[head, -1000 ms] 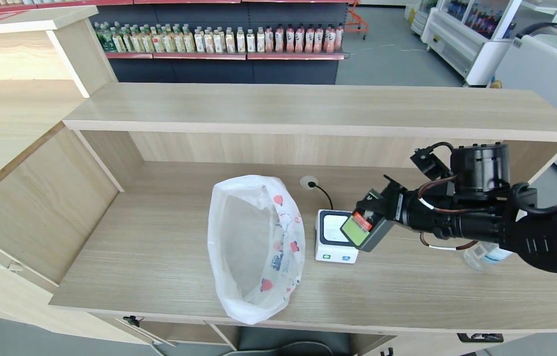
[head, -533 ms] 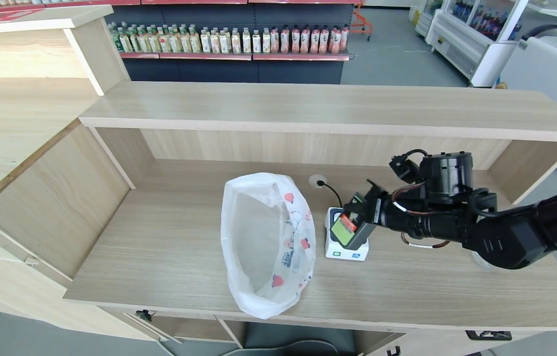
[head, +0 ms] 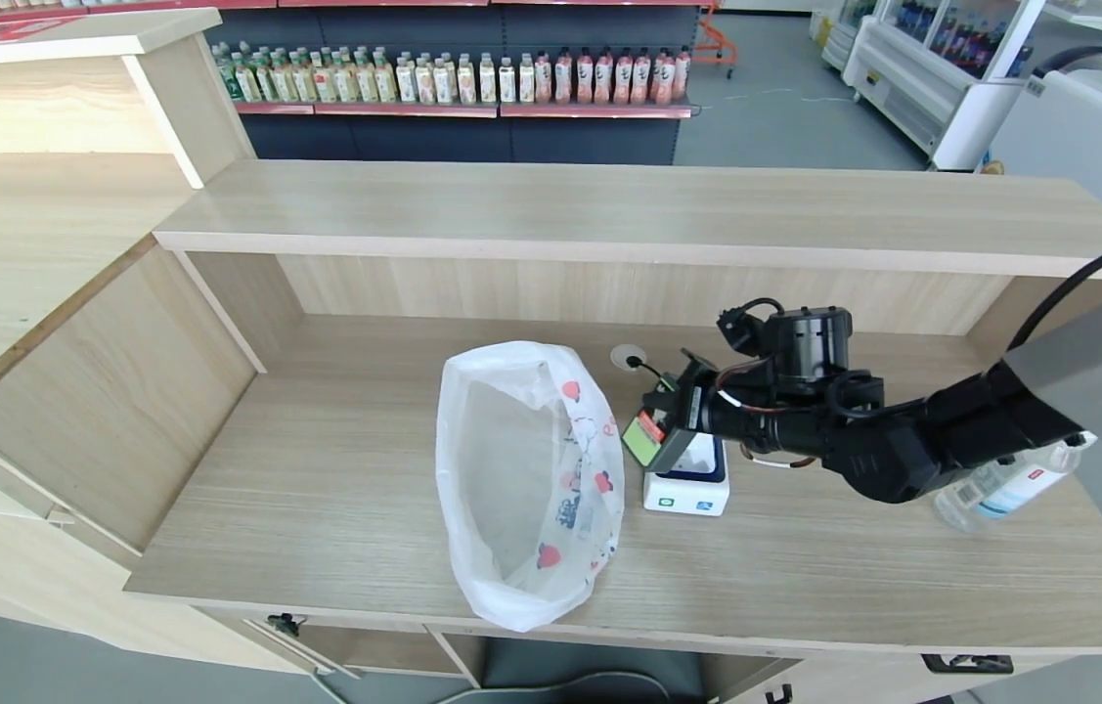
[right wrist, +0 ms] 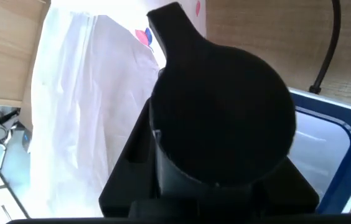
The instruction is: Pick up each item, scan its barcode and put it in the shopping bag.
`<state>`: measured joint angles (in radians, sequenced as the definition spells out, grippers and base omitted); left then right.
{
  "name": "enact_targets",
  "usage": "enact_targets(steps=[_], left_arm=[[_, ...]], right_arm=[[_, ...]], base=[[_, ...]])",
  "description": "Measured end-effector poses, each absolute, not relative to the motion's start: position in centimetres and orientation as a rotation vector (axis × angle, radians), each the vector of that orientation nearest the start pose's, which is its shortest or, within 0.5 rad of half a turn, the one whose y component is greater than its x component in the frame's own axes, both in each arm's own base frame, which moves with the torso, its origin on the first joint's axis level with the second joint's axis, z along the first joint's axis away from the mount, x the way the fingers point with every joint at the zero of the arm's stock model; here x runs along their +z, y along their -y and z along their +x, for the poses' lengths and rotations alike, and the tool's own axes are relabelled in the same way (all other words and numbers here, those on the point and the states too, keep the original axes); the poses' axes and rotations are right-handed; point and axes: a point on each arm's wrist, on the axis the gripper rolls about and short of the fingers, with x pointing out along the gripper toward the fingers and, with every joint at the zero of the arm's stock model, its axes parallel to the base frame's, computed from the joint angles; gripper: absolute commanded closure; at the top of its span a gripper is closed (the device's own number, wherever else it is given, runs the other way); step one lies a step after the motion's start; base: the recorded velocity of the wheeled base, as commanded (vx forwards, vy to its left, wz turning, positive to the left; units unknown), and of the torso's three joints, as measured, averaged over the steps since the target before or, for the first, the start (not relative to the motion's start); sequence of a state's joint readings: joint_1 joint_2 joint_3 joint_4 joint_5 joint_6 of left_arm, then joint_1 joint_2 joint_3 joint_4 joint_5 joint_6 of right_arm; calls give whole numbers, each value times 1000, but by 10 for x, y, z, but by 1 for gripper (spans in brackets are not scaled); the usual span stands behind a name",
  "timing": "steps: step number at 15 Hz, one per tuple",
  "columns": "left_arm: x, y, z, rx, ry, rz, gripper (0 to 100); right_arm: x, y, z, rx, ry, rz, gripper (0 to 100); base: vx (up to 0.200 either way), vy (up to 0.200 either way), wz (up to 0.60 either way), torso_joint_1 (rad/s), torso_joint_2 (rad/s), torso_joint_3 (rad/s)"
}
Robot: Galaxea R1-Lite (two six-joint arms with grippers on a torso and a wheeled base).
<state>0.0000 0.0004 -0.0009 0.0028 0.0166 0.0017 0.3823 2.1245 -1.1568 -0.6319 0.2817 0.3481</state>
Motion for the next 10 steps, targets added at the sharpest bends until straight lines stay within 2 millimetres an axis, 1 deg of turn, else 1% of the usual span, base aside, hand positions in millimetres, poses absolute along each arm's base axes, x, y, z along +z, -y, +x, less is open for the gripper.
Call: enact_targets(steps=[4, 7, 10], left_arm=[[76, 0, -23, 17, -2, 1, 0], [76, 0, -23, 17, -1, 1, 0], [76, 0, -23, 17, -1, 2, 0]], right_arm=[[111, -166, 396, 597, -444, 286, 100], [105, -166, 399, 596, -451, 268, 100], [104, -165, 400, 596, -453, 259, 100]], base=[[0, 0, 0, 0, 0, 0], [0, 0, 0, 0, 0, 0], [0, 0, 0, 0, 0, 0]])
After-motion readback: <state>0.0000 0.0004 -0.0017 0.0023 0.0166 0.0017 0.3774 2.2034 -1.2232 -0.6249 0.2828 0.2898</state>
